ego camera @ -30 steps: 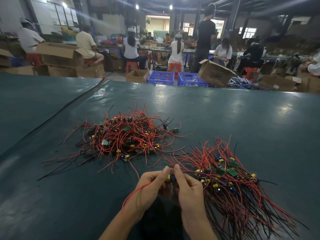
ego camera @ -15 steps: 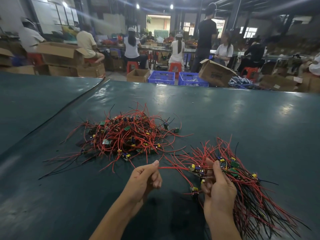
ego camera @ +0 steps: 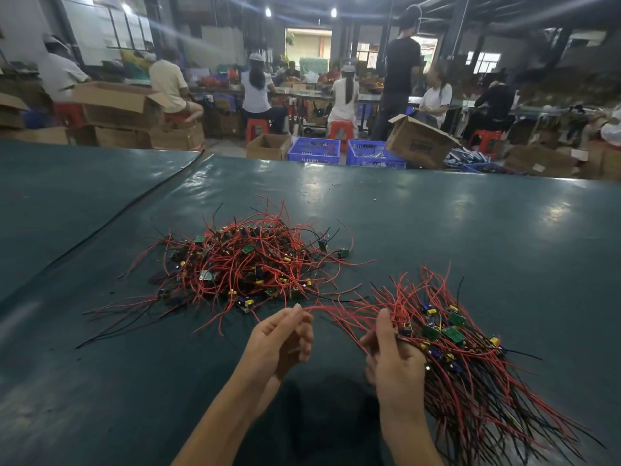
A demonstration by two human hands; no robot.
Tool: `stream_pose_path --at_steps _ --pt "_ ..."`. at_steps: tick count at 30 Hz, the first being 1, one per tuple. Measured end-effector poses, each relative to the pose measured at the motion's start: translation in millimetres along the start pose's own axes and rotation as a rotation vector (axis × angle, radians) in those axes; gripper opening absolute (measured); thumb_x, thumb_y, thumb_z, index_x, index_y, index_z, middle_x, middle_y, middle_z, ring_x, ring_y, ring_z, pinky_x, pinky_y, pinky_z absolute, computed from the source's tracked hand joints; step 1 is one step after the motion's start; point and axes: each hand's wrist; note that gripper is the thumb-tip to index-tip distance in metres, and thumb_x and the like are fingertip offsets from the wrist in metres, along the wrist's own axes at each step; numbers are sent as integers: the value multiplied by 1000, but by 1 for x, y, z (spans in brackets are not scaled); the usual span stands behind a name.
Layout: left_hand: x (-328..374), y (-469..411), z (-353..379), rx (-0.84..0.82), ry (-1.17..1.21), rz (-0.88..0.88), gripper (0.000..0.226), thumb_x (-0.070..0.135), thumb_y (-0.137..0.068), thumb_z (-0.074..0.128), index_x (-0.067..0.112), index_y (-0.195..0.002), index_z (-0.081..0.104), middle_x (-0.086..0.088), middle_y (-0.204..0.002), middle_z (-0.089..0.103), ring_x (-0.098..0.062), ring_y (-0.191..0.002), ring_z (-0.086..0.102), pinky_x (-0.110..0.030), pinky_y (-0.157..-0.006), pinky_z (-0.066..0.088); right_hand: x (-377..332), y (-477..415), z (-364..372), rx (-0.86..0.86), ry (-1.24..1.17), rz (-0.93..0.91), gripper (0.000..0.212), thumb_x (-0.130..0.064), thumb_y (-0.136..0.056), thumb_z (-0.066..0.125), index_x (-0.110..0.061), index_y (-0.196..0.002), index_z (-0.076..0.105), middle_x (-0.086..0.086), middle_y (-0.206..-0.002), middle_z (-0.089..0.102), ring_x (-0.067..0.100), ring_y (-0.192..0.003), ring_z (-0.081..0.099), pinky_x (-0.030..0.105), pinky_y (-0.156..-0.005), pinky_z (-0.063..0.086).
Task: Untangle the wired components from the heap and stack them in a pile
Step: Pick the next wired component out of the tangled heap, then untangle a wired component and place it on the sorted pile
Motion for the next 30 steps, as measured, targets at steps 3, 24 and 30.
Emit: stream_pose_path --at_steps 3,24,30 --pt "-6 -4 -8 125 -275 116 10 32 -77 72 26 -84 75 -1 -84 73 -9 -68 62 -19 -56 48 -5 -9 -4 84 -226 210 40 -44 -89 61 -19 -60 48 -6 -46 29 6 -35 21 17 -34 18" --pt "-10 -10 -35 491 -857 320 26 1 -82 69 27 -81 71 14 -78 71 8 -79 63 -10 -74 50 -8 -12 -13 -8 -230 276 33 -30 -101 49 -6 -92 71 -3 -54 49 6 -40 32 17 -35 22" --pt "-16 0 -5 377 -774 555 31 -10 -72 68 21 -74 69 13 -78 69 -6 -77 65 -12 -71 49 -5 -5 0 -92 -29 210 25 -25 -98 55 -8 -90 72 0 -58 63 6 -40 45 18 -34 30"
Point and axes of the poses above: each hand's wrist, its own y-axis away from the middle knuckle, its own z-axis out of the palm, x = y × z
